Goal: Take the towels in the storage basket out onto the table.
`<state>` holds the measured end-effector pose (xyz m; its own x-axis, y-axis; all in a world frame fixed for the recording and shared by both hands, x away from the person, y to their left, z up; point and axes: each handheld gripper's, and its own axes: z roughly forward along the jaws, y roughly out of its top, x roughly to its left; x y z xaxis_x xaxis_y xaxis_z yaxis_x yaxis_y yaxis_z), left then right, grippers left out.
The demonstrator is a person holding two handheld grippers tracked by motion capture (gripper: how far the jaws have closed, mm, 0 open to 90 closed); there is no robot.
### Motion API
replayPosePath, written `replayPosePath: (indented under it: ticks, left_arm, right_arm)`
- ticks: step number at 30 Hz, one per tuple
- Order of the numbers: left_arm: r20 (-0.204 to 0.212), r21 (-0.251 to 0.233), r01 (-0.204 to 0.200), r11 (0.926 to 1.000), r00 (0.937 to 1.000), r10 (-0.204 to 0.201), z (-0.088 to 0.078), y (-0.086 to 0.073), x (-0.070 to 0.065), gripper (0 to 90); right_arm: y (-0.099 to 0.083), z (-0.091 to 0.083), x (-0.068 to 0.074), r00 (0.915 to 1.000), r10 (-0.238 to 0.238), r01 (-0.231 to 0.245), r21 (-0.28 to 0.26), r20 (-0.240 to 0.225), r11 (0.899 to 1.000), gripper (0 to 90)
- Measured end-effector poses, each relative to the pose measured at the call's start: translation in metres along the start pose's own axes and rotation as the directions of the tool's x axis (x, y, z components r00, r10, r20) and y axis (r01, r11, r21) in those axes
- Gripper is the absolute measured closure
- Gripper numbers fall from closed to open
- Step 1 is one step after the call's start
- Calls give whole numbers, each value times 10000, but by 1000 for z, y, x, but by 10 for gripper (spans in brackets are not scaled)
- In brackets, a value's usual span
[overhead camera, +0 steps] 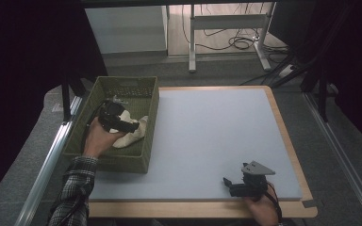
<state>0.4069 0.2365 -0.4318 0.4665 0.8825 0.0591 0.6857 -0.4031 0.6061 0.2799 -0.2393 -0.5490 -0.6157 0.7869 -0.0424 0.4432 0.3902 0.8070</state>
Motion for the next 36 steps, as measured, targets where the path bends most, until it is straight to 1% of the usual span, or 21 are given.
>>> replayPosePath:
  ticks: [8, 9, 11, 17, 18, 19, 20, 21, 22, 23, 24, 25, 26, 27, 28, 30, 31, 32, 34, 35, 36]
  left_arm:
    - [-201, 903, 687, 9935, 9975, -671, 21, 1, 24, 46]
    - [-221, 1189, 946, 9884, 9955, -926, 26, 2, 31, 40]
    - [-270, 1324, 1066, 9854, 9942, -1039, 29, 2, 35, 33]
    - [-377, 2192, 1581, 9628, 9874, -1536, 45, 2, 50, 13]
    - [-330, 2449, 1717, 9542, 9851, -1688, 52, 1, 53, 14]
    - [-330, 2449, 1717, 9542, 9851, -1688, 52, 1, 53, 17]
    - [-358, 2617, 1803, 9482, 9835, -1772, 55, 1, 54, 17]
    - [-421, 2987, 1890, 9354, 9819, -1849, 63, -1, 56, 19]
    - [-514, 3149, 1955, 9288, 9806, -1890, 67, -2, 57, 22]
    - [-514, 3149, 1955, 9288, 9806, -1890, 67, -2, 57, 27]
    - [-464, 3467, 1980, 9168, 9799, -1941, 73, -4, 58, 28]
    - [-464, 3467, 1980, 9168, 9799, -1941, 73, -4, 58, 30]
    - [-513, 3646, 2005, 9093, 9794, -1954, 77, -5, 59, 30]
    - [-476, 3946, 1992, 8970, 9793, -1966, 83, -8, 59, 38]
    - [-476, 3946, 1992, 8970, 9793, -1966, 83, -8, 59, 43]
    - [-488, 4380, 1862, 8795, 9818, -1835, 89, -10, 58, 59]
    - [-526, 4705, 1747, 8649, 9840, -1702, 92, -11, 57, 85]
    - [-526, 4705, 1747, 8649, 9840, -1702, 92, -11, 57, 118]
    - [-368, 4854, 1878, 8539, 9802, -1947, 91, -11, 58, 211]
    - [-368, 4854, 1878, 8539, 9802, -1947, 91, -11, 58, 292]
    - [-89, 4854, 1911, 8531, 9769, -2137, 90, -11, 59, 342]
  right_arm:
    - [0, 0, 0, 10000, -9, 9, -3, -3, 10000, 24]
    - [0, 0, 0, 10000, -10, 10, -4, -4, 10000, 25]
    - [0, 0, 0, 10000, -11, 11, -4, -4, 10000, 24]
    - [0, 0, 0, 10000, -10, 10, -3, -7, 10000, 24]
    - [0, 0, 0, 10000, -12, 12, -3, -5, 10000, 24]
    - [0, 0, 0, 10000, -11, 11, -2, -6, 10000, 25]
    - [0, 0, 0, 10000, -11, 11, -2, -6, 10000, 25]
    - [0, 0, 0, 10000, -9, 9, -1, -2, 10000, 25]
    - [0, 0, 0, 10000, -13, 13, -4, -6, 10000, 25]
    - [0, 0, 0, 10000, -13, 13, -4, -6, 10000, 25]
    - [0, 0, 0, 10000, -14, 14, -4, -6, 10000, 24]
    - [0, 0, 0, 10000, -12, 12, -4, -8, 10000, 25]
    - [0, 0, 0, 10000, -12, 12, -4, -8, 10000, 25]
    - [0, 0, 0, 10000, -14, 14, -4, -9, 10000, 25]
    - [0, 0, 0, 10000, -11, 11, -2, -3, 10000, 24]
    - [0, 0, 0, 10000, -13, 13, -1, -9, 10000, 24]
    - [0, 0, 0, 10000, -14, 14, -6, -9, 10000, 25]
    - [0, 0, 0, 10000, -14, 14, -6, -9, 10000, 25]
    - [0, 0, 0, 10000, -19, 19, -3, -13, 10000, 25]
    - [0, 0, 0, 10000, -19, 19, -3, -13, 10000, 25]
    - [0, 0, 0, 10000, -19, 19, -6, -7, 10000, 25]
